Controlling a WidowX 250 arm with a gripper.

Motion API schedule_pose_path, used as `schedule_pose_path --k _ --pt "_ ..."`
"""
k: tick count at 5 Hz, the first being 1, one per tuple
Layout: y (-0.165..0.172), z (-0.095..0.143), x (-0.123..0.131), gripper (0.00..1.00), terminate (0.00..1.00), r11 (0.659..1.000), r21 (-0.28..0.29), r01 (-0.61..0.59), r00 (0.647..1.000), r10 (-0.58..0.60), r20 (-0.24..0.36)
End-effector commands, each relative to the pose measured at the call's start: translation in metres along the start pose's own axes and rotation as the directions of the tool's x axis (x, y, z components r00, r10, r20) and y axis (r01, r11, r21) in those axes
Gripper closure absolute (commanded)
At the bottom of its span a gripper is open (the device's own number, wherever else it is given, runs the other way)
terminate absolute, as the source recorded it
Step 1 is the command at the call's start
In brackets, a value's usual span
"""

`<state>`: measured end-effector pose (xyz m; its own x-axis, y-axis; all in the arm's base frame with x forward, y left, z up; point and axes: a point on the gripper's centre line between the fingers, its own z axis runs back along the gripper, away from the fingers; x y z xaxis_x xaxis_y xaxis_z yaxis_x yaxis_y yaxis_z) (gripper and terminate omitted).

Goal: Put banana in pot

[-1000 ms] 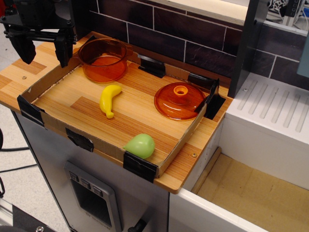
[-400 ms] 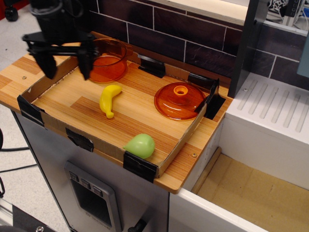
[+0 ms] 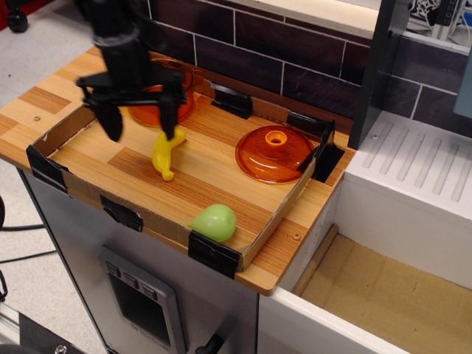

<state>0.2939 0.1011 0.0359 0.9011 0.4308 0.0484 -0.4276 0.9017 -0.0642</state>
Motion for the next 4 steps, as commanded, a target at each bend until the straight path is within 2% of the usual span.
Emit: schedule_pose_path --k 1,3,4 --pt "-0.025 -0.019 0.004 0.0 0.0 0.999 0.042 -0.011 0.999 0.009 0.034" --pt "-0.023 -0.035 0.004 0.0 0.0 0.997 0.08 -0.017 0.999 0.014 0.032" --pt "-0.02 -0.039 0.005 1.0 0.0 0.996 0.087 -0.021 0.999 0.017 0.048"
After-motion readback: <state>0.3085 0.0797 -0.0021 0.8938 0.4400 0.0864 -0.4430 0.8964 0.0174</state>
